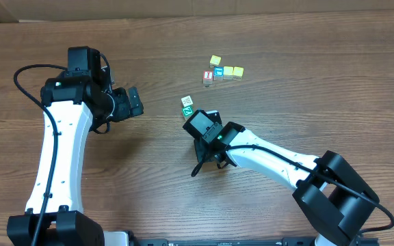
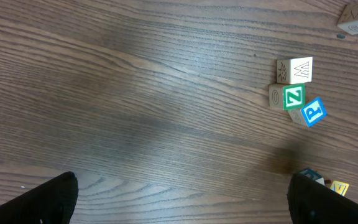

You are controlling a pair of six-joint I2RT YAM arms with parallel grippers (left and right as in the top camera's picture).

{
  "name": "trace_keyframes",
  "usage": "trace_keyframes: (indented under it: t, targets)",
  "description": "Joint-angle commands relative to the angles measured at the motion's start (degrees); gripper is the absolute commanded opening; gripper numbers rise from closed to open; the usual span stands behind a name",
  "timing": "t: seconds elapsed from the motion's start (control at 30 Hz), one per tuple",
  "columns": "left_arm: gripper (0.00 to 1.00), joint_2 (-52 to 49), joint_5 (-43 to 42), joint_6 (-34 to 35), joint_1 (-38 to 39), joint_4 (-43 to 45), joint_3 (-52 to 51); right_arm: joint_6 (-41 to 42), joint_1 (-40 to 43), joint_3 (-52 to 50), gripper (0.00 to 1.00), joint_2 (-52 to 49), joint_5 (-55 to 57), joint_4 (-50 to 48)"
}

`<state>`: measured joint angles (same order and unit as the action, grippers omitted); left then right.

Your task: Flip 5 blocks

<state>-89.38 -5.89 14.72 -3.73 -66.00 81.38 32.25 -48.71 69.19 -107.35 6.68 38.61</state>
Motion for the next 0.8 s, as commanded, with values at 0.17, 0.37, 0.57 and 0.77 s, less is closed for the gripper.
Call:
trace_keyframes:
  t: [0.17, 0.37, 0.57, 0.77]
  targets:
    - [1.00, -0.57, 0.37, 0.72, 0.37, 0.22, 1.27, 1.01, 0.04, -0.39, 0.04, 0.83, 1.92, -2.19]
    - [1.00, -0.57, 0.37, 0.72, 0.37, 0.22, 1.27, 0.98, 0.02, -0.39, 0.04, 0.83, 1.49, -2.29]
    - [1.00, -0.57, 0.37, 0.72, 0.37, 0.20, 1.27, 0.98, 0.02, -0.39, 0.04, 0.83, -5.81, -2.47]
    - [1.00, -0.57, 0.37, 0.72, 0.37, 0.20, 1.27, 1.16, 0.02, -0.68, 0.04, 0.83, -2.54, -1.92]
